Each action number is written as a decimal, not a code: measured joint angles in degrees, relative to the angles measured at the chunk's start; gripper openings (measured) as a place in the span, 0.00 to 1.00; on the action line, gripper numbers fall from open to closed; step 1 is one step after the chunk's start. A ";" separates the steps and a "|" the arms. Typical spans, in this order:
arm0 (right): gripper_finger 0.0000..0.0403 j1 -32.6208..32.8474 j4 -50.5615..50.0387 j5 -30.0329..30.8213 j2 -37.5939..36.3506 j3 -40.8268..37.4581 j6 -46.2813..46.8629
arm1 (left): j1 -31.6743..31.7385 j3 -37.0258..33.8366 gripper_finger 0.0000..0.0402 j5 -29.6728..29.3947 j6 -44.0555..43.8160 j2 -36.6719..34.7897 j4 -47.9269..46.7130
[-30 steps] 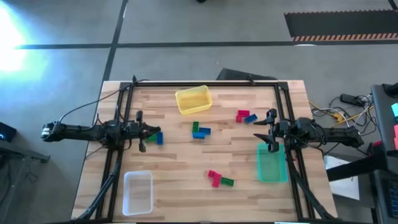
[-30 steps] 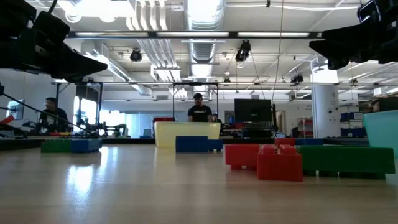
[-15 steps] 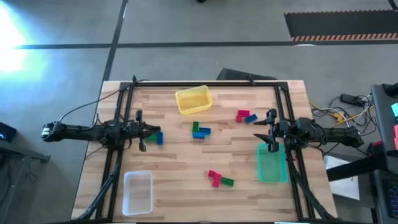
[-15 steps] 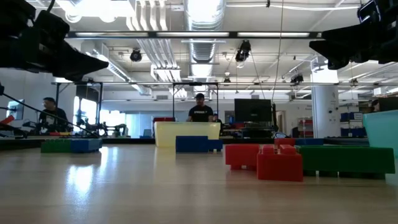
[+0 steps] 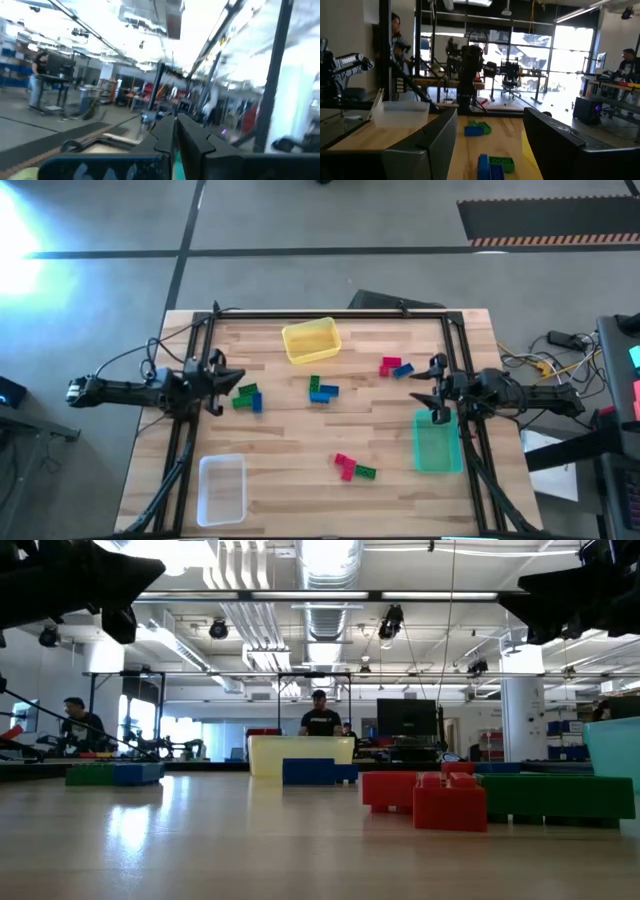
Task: Sort & place blocks by color
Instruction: Put the blue game piece into the transparent bin, then put the red game piece into the green bin
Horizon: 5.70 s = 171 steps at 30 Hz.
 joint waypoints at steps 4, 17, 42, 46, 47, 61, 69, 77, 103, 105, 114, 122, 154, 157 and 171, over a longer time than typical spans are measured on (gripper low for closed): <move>0.54 0.00 2.77 0.00 -0.01 0.00 0.01 | 0.00 -0.01 0.01 -0.01 -5.59 0.05 1.28; 0.54 0.00 6.81 0.00 -0.01 0.00 0.50 | 0.00 0.13 0.00 -9.92 -15.47 2.82 3.21; 0.54 0.00 10.79 0.09 -0.01 0.00 0.42 | 0.00 35.06 0.00 -15.81 -65.95 42.69 -69.13; 0.54 0.00 11.80 0.09 -0.01 0.00 0.42 | -0.02 41.21 0.00 -7.36 -73.99 52.45 -82.58; 0.54 0.00 11.99 0.10 -0.01 0.00 0.42 | -0.02 42.19 0.00 -5.88 -74.48 54.81 -84.96; 0.54 0.00 11.97 2.99 -0.01 0.93 0.42 | -0.04 49.01 0.00 -1.65 -73.59 69.66 -86.11; 0.54 0.00 11.99 2.99 -0.01 0.98 0.42 | -0.09 48.97 0.15 1.40 -72.94 73.08 -85.91; 0.54 0.00 11.99 3.02 -0.01 1.05 0.42 | -0.07 48.93 0.38 0.88 -70.88 75.73 -82.40; 0.54 -0.01 12.76 3.12 -0.01 1.25 -2.08 | -0.03 49.03 0.22 1.01 -66.89 76.50 -78.43; 0.54 0.00 12.86 3.13 -0.01 1.25 -2.03 | -0.06 49.38 0.22 1.08 -65.83 76.46 -78.51; 0.54 -0.02 12.86 3.10 -0.01 1.25 -2.04 | -1.79 58.00 0.22 -0.89 -49.82 76.13 -78.46; 0.54 -0.01 12.86 3.10 -0.01 1.25 -2.02 | -8.21 72.60 0.22 8.16 -35.51 76.13 -80.58; 0.54 0.00 13.61 3.07 -0.01 1.25 -2.06 | -39.26 70.23 0.37 35.67 -100.43 76.06 -105.29; 0.54 0.00 13.61 3.08 -0.01 1.25 -2.02 | -39.27 69.87 0.37 35.77 -98.97 76.01 -104.89; 0.54 -0.02 13.77 3.31 -0.01 1.25 -4.89 | -31.83 72.75 0.38 6.45 -70.38 75.95 -102.83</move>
